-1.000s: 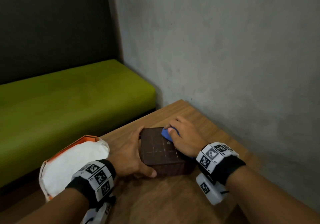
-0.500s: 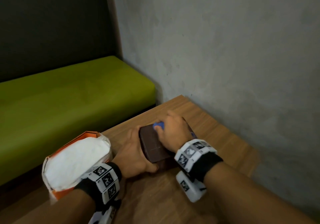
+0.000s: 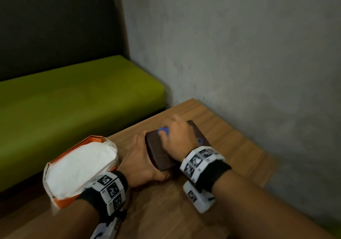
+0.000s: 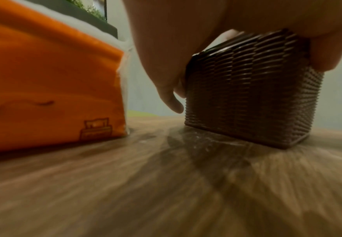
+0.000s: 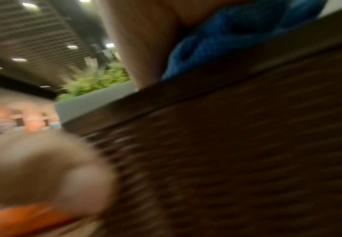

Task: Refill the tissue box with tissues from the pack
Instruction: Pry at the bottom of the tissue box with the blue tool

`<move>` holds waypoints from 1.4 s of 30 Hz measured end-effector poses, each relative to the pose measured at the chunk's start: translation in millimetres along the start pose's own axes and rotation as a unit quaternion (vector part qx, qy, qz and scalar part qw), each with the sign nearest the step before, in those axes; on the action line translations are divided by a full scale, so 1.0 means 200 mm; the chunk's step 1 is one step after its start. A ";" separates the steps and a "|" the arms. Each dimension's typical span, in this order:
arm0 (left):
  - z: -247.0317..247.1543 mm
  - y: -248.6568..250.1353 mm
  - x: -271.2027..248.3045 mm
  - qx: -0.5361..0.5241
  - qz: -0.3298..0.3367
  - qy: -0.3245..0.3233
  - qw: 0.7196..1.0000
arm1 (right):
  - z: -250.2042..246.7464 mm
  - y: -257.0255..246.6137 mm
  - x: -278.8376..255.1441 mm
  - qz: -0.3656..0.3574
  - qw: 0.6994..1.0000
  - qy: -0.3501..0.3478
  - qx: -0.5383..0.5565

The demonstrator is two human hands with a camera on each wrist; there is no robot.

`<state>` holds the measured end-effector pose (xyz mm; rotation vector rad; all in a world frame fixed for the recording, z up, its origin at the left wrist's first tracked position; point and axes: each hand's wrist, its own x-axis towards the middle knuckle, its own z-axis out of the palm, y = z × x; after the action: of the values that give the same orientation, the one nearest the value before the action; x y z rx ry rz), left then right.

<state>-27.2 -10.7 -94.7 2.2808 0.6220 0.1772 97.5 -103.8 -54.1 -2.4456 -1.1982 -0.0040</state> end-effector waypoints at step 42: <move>-0.02 0.02 0.00 0.028 -0.018 0.020 0.999 | -0.06 0.05 -0.21 -0.059 0.998 -0.006 0.031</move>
<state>-25.9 -10.4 -89.4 2.3226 0.6970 0.1894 81.6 -144.9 -54.9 -2.3209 -1.3278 0.0147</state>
